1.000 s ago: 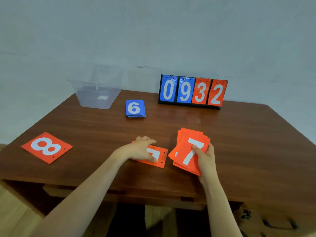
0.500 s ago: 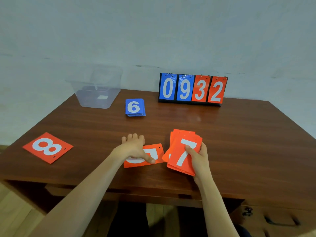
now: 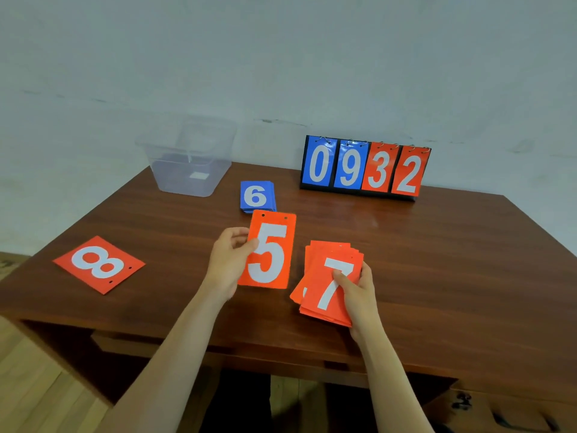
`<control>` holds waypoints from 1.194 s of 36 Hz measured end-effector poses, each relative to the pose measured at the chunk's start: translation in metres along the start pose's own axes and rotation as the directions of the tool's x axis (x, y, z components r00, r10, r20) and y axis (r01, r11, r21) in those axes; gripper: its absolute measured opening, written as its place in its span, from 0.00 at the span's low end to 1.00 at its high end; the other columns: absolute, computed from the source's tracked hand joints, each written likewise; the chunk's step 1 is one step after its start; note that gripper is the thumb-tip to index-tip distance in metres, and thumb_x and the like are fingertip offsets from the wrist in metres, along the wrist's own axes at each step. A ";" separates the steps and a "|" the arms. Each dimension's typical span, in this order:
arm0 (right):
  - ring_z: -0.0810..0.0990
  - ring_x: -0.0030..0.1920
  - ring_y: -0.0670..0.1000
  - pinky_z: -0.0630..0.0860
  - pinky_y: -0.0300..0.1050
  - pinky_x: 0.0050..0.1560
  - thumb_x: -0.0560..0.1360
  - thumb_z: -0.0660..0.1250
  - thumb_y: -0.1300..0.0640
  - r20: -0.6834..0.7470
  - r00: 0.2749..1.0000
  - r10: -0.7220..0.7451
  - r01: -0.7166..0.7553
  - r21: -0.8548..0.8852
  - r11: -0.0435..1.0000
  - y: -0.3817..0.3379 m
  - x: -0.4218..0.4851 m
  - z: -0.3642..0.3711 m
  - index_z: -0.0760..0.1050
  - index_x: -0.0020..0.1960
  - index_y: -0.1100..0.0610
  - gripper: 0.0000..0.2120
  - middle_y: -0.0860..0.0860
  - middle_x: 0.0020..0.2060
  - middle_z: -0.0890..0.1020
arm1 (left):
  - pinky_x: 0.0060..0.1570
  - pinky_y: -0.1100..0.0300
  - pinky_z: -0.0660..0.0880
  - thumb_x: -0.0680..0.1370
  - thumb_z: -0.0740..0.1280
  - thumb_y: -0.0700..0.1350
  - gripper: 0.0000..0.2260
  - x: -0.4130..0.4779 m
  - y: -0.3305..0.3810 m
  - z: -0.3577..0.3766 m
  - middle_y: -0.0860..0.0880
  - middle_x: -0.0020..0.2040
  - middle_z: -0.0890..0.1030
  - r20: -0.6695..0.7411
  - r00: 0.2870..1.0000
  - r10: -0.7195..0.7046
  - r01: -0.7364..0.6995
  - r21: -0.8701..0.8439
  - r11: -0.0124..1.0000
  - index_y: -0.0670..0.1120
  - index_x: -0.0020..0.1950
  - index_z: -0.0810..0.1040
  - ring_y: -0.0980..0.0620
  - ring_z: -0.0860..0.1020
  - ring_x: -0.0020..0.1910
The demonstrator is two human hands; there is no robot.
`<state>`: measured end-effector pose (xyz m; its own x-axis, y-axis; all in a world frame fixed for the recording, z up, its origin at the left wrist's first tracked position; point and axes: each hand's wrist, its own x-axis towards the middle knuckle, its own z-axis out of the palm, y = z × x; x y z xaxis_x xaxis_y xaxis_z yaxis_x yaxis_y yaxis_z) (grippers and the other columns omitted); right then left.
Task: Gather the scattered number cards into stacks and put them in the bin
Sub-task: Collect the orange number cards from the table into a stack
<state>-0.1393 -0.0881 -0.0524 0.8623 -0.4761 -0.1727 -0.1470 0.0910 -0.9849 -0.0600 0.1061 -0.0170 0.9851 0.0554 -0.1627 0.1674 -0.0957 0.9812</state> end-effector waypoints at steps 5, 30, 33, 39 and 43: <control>0.79 0.49 0.48 0.78 0.43 0.42 0.80 0.59 0.50 0.033 0.999 0.040 -0.039 -0.015 0.999 0.000 0.003 0.020 0.59 0.71 0.49 0.21 0.49 0.58 0.76 | 0.44 0.53 0.81 0.74 0.70 0.43 0.10 -0.019 -0.004 0.009 0.50 0.51 0.79 0.043 0.999 0.018 -0.012 -0.135 0.991 0.51 0.52 0.72 0.50 0.81 0.48; 0.80 0.48 0.50 0.81 0.46 0.41 0.77 0.66 0.56 0.325 0.938 0.117 -0.109 -0.041 0.993 -0.007 0.006 0.149 0.59 0.72 0.47 0.27 0.49 0.58 0.75 | 0.72 0.46 0.57 0.82 0.53 0.52 0.21 0.030 -0.067 -0.163 0.41 0.73 0.63 -0.279 0.950 0.139 0.196 0.882 0.430 0.41 0.70 0.66 0.41 0.57 0.73; 0.80 0.47 0.49 0.80 0.46 0.40 0.77 0.66 0.55 0.303 0.945 0.126 -0.112 -0.062 0.992 -0.006 0.009 0.145 0.59 0.72 0.47 0.27 0.49 0.58 0.75 | 0.68 0.47 0.61 0.81 0.53 0.52 0.20 0.031 -0.072 -0.150 0.41 0.71 0.65 -0.184 0.969 0.163 0.108 0.914 0.390 0.42 0.69 0.66 0.41 0.62 0.70; 0.80 0.47 0.50 0.80 0.46 0.39 0.77 0.66 0.54 0.186 0.973 0.137 -0.129 -0.050 0.990 -0.004 0.021 0.110 0.59 0.73 0.47 0.28 0.50 0.59 0.75 | 0.67 0.46 0.56 0.82 0.49 0.56 0.22 0.026 -0.057 -0.078 0.46 0.75 0.57 0.033 0.996 0.078 -0.056 0.946 0.320 0.50 0.75 0.58 0.42 0.56 0.71; 0.79 0.47 0.50 0.78 0.44 0.38 0.77 0.66 0.54 0.076 0.989 0.127 -0.125 -0.025 0.992 -0.002 0.028 0.076 0.59 0.73 0.48 0.28 0.51 0.61 0.75 | 0.69 0.44 0.53 0.82 0.48 0.56 0.22 0.021 -0.052 -0.029 0.48 0.76 0.51 0.195 0.981 -0.001 -0.184 0.927 0.326 0.54 0.76 0.53 0.43 0.51 0.72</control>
<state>-0.0783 -0.0353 -0.0541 0.8708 -0.3930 -0.2953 -0.2659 0.1285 -0.9554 -0.0487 0.1408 -0.0682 0.9737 -0.1389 -0.1808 -0.0902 -0.9629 0.2542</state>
